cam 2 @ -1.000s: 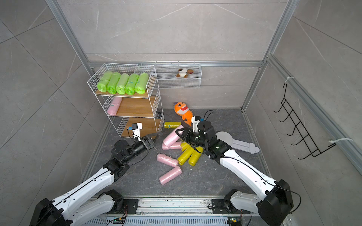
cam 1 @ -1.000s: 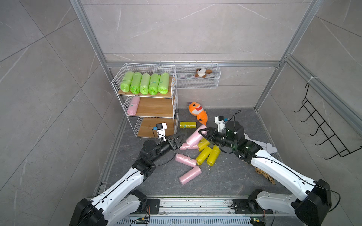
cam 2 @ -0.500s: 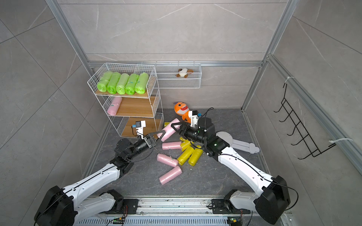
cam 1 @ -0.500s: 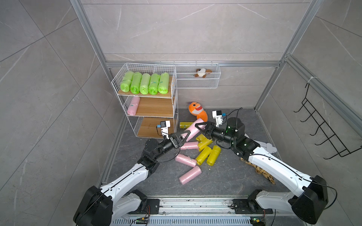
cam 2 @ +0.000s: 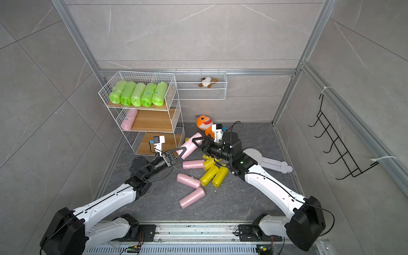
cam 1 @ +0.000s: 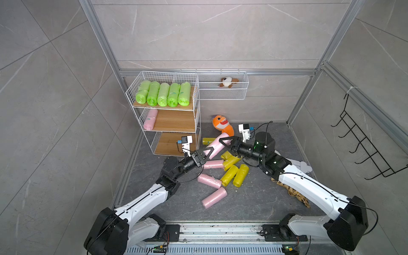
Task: Sort the rolls of trash bags by color and place them on the shelf
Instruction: Place the roll of trash bags on the shelf.
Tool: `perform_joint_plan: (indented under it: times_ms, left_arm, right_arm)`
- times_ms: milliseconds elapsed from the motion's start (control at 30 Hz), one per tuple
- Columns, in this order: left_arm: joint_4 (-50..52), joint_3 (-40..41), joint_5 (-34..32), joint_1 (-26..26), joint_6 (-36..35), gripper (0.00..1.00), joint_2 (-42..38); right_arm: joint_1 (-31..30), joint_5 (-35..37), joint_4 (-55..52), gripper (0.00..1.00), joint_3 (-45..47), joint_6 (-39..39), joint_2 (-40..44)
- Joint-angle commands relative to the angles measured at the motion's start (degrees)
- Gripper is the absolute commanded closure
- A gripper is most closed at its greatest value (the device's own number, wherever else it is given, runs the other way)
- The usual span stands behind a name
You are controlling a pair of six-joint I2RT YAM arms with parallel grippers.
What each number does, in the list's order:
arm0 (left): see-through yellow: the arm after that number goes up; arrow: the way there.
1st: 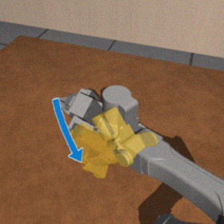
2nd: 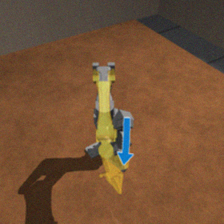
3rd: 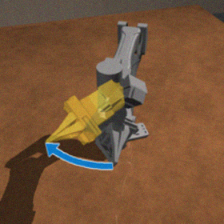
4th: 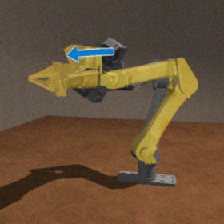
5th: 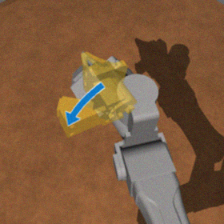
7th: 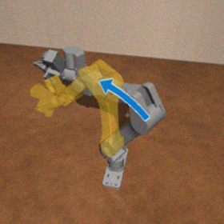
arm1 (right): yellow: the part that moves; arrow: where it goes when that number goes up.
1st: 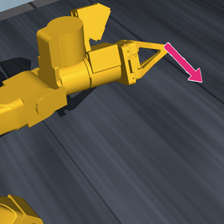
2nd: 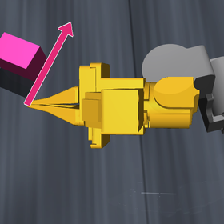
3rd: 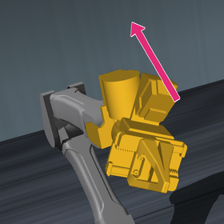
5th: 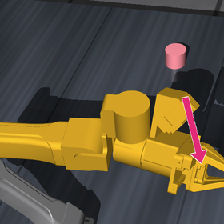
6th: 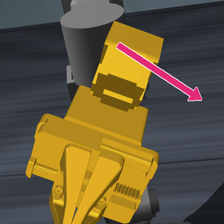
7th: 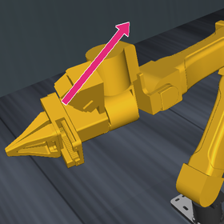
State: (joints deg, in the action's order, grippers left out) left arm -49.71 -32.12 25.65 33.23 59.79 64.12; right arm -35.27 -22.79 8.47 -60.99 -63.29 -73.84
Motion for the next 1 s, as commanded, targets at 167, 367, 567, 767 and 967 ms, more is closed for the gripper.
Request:
perform_joint_plan:
  times_ms: [167,367,567,767,967]
  left_arm:
    - [10.3,-2.8,-0.3,-0.3,-8.2,0.79,-4.0]
    - [34.1,-7.4,-5.0,-3.2,-19.9,0.81,-9.1]
    - [52.9,-11.4,-13.0,-11.4,-29.2,0.82,-15.9]
    - [61.6,-17.2,-22.3,-18.5,-36.3,0.83,-17.6]
    - [61.3,-23.2,-28.1,-21.8,-42.0,0.83,-13.9]
  right_arm:
    - [2.0,1.2,-1.1,0.17,-0.9,3.5,2.1]
    - [2.7,7.8,-12.4,0.09,-1.0,12.5,6.6]
    - [2.6,13.7,-21.9,0.09,-3.3,20.7,9.7]
    - [2.7,14.2,-23.6,0.09,-3.6,22.8,9.4]
    - [2.7,12.5,-23.2,0.09,-3.3,22.6,7.7]
